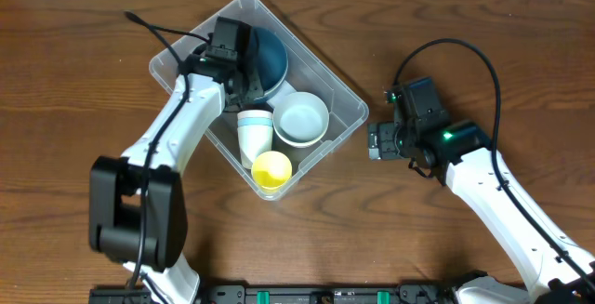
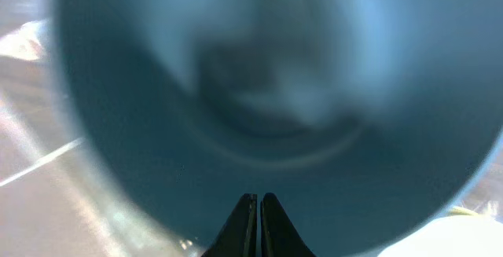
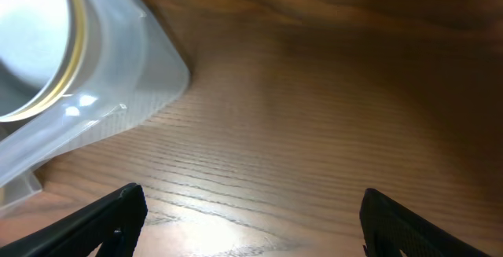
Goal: Pack container
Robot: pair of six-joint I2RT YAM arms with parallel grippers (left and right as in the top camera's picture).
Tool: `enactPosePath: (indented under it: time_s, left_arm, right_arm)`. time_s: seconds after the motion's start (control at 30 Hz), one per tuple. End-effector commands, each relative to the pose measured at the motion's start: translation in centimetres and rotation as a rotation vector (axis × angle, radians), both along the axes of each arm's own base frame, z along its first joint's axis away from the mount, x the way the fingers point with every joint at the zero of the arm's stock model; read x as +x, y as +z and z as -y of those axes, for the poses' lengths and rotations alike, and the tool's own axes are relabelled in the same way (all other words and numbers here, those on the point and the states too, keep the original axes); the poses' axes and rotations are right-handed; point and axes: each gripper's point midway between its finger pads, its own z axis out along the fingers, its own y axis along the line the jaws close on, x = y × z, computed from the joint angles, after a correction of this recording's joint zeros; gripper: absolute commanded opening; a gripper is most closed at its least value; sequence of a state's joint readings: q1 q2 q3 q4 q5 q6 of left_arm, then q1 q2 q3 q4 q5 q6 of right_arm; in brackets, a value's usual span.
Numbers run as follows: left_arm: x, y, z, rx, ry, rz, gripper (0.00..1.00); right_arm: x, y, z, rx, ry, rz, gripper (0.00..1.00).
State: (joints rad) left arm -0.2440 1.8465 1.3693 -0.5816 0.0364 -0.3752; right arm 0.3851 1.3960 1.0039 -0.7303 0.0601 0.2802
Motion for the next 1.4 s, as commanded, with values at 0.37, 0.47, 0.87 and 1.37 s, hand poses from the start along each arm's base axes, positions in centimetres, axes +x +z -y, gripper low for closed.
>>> enactPosePath:
  time_s: [0.37, 0.47, 0.87, 1.37]
  left_arm:
    - [1.9, 0.1, 1.3, -0.013, -0.12, 0.037, 0.06]
    - [2.6, 1.6, 1.5, -0.021, -0.12, 0.073, 0.06]
    - [-0.7, 6.4, -0.4, 0.005, -0.006, 0.067, 0.06]
    - [-7.3, 1.8, 6.0, 0.102, -0.248, -0.137, 0.06]
  right_arm:
    - [0.3, 0.0, 0.8, -0.008, -0.017, -0.002, 0.9]
    - [0.3, 0.0, 0.8, -0.008, -0.017, -0.002, 0.9]
    - [0.2, -0.1, 0.8, -0.009, -0.017, -0.003, 0.91]
    - [0.2, -0.1, 0.8, -0.01, -0.018, -0.005, 0.93]
